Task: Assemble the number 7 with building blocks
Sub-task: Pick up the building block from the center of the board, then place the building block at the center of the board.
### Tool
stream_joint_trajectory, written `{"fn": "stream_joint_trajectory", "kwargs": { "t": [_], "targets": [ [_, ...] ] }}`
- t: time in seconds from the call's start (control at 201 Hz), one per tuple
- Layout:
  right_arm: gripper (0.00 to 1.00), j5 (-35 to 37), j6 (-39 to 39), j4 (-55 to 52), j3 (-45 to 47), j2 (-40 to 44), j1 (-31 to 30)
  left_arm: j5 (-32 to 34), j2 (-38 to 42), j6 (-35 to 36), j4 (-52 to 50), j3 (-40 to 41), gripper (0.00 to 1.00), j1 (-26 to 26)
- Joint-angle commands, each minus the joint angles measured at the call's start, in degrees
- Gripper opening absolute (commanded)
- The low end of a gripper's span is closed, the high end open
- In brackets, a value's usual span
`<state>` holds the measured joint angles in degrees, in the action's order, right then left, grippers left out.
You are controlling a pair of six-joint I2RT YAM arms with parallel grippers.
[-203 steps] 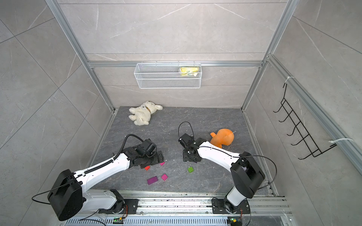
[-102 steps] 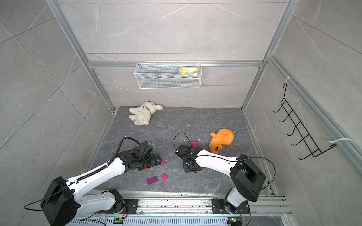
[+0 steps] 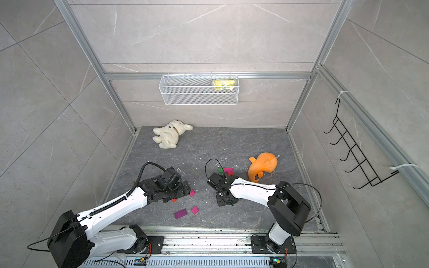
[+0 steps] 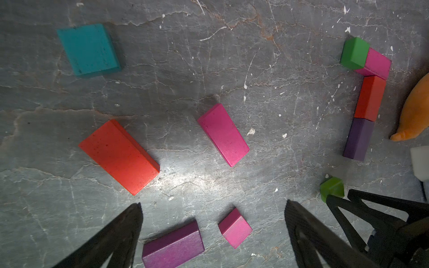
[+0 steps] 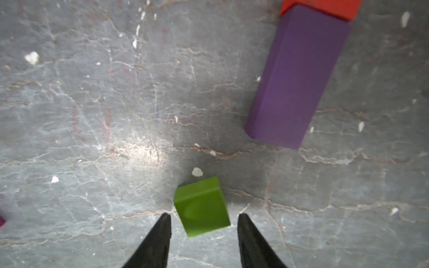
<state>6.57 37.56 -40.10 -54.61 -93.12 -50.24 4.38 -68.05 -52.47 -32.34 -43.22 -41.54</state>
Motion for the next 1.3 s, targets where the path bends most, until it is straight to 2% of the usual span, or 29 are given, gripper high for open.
{"fn": "stream_joint_trajectory", "kwargs": {
  "t": [0.0,0.234,0.508,0.752,1.06,1.294],
  "targets": [
    [0.48,-0.06,-1.17,-0.12,0.65,-1.71,-0.29,0.63,0.43,-0.52,-1.07,-0.02,1.00,-0.17],
    [0.43,0.38,-1.55,-0.69,-0.49,-3.22,-0.29,0.72,0.27,-0.62,-1.12,-0.16,1.00,-0.18],
    [0.26,1.55,1.53,-2.02,-0.84,0.28,-0.29,0.72,-0.33,-0.63,-0.98,-0.44,1.00,-0.19],
    [0.25,5.82,5.68,-7.00,-3.60,3.62,0.51,0.29,-1.70,-0.02,-0.89,-1.73,1.00,-0.12],
    [0.25,1.95,3.62,-5.09,-2.94,5.35,7.08,-0.05,-2.96,0.52,-0.22,-2.66,1.00,-0.18],
    [0.26,-0.90,3.57,-2.96,-1.09,4.02,8.25,-0.47,-4.57,0.73,0.30,-3.35,1.00,-0.16]
  ]
}}
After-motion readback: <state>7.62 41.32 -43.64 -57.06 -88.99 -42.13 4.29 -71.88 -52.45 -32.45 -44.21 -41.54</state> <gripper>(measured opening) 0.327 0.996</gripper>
